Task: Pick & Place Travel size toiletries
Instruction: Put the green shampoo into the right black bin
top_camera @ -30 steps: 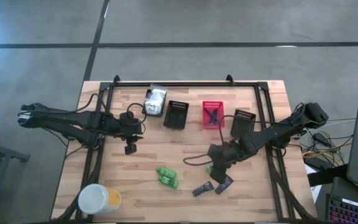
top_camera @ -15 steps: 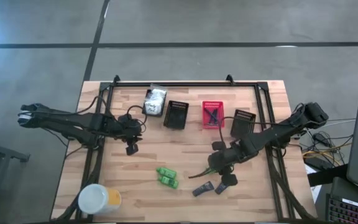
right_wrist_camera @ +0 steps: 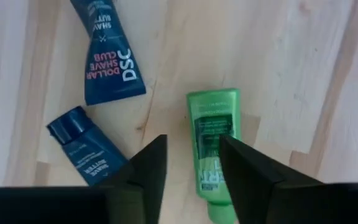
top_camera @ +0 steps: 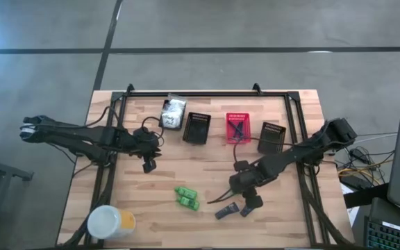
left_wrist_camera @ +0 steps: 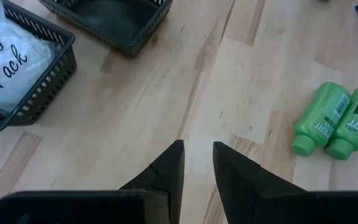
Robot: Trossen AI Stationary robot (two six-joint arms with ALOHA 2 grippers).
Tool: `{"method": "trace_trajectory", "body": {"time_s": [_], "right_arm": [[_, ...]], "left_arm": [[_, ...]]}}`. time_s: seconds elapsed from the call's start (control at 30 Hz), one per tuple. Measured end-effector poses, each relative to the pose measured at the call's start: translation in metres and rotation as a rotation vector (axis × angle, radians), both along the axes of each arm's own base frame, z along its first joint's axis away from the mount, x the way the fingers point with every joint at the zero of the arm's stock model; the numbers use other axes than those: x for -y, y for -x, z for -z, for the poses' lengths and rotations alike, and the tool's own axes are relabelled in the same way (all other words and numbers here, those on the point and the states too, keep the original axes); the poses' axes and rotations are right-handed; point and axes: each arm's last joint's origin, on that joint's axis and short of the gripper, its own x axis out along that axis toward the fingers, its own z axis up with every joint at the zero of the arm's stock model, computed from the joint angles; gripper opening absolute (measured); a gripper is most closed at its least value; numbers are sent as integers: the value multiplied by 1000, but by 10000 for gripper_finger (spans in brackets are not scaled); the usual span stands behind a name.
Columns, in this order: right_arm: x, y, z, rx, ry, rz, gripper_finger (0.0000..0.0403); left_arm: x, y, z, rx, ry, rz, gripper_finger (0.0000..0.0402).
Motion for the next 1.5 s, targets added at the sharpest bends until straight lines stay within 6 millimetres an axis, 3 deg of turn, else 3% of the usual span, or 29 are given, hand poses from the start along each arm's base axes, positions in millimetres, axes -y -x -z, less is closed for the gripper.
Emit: {"method": "trace_trajectory", "body": {"time_s": [0.37,0.7,0.9,1.3,1.5], "right_arm": [[0,0,14,-28,49,-81,254],[1,1,40,-114,90,-29,286],[1,-1,46,-126,89,-8,256],[0,-3,44,-139,23,252,126],[8,-4,39,-118,11,577,117]], "left_arm": [[0,0,1,-3,-1,-1,90],[0,0,2,-3,4,-8,90],[0,0,2,-1,4,-8,90],[0,0,2,-1,6,-9,90],[0,0,2,0,6,-10,90]]}}
